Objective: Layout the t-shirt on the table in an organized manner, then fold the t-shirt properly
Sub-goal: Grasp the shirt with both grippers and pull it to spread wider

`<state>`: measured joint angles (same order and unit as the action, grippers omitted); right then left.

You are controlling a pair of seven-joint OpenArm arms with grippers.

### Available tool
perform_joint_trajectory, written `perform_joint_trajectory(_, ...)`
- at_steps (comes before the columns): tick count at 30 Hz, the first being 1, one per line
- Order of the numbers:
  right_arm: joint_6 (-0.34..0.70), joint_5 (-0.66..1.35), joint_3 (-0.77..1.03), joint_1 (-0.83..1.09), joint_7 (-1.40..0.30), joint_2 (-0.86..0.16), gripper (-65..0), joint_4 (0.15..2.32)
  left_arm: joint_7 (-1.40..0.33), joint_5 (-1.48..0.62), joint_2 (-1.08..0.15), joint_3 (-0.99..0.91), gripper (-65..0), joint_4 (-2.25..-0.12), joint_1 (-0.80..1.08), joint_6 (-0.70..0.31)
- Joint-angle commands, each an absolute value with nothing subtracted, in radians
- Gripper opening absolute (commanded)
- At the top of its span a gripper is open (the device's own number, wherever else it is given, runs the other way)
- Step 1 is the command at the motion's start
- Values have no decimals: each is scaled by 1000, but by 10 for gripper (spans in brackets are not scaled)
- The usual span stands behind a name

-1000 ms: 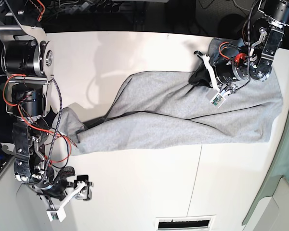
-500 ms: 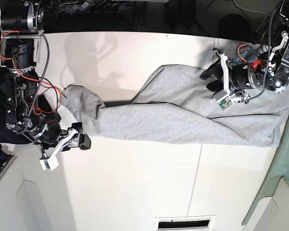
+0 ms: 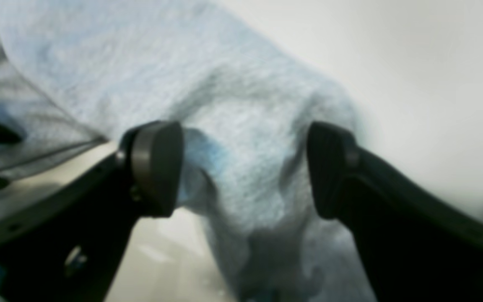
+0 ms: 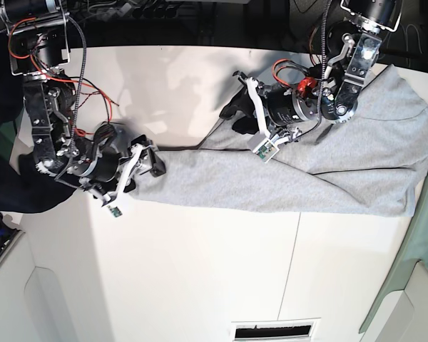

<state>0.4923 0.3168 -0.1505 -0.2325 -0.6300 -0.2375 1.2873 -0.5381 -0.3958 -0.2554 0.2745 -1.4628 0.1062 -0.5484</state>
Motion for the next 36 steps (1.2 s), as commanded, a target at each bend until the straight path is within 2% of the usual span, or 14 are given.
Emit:
perform_joint_trajectory(1,481,316,-167,-252,-593,-243,-203,1295,-510,-394,-248,269,-372,-1450,91,-545)
perform_joint_trajectory(3,454,297,-207,-252,-562,-242,-210,1273,-496,-366,-229,269,-451,-1404,83,-542)
perform_joint_trajectory(5,436,263,-232,-253,-543,-229,-266,1248,-488,-347,-221,269,-600,-1378,81,-542)
perform_joint_trajectory(6,429,249,-241,-253,-539,-221,-328,1236,-489,-338,-222,269,-650,-1375,81,-542)
perform_joint_trajectory(10,419,178,-244,-254,-465,-199,-643,1213,-510,-318,-244,269,-650,-1378,83,-551)
perform_joint_trajectory(12,419,152,-240,-269,-407,-200,-650,1215,-537,-333,-273,270,-650,-1388,84,-599)
perform_joint_trajectory(16,422,146,-197,-343,-408,-199,-650,1216,-577,-413,-374,327,-650,-1433,90,-692)
perform_joint_trajectory(20,422,146,-140,-437,-407,-199,-650,1215,-580,-415,-485,465,-650,-1474,92,-698)
perform_joint_trajectory(24,413,147,-110,-530,-408,-199,-650,1205,-580,-415,-539,590,-650,-1481,91,-698)
perform_joint_trajectory(27,380,149,-110,-575,-417,-199,-330,1178,-578,-421,-540,631,-650,-1481,91,-698)
perform_joint_trajectory(28,360,150,-110,-579,-423,-199,-241,1174,-574,-432,-540,637,-650,-1481,91,-698)
perform_joint_trajectory(29,340,149,-110,-579,-430,-199,-192,1174,-573,-443,-540,638,-650,-1481,92,-698)
perform_joint_trajectory(33,268,185,-110,-571,-558,-199,-197,1174,-574,-457,-541,637,-650,-1481,91,-698)
perform_joint_trajectory(36,257,233,-100,-548,-661,-199,-197,1182,-573,-472,-541,637,-640,-1488,86,-698)
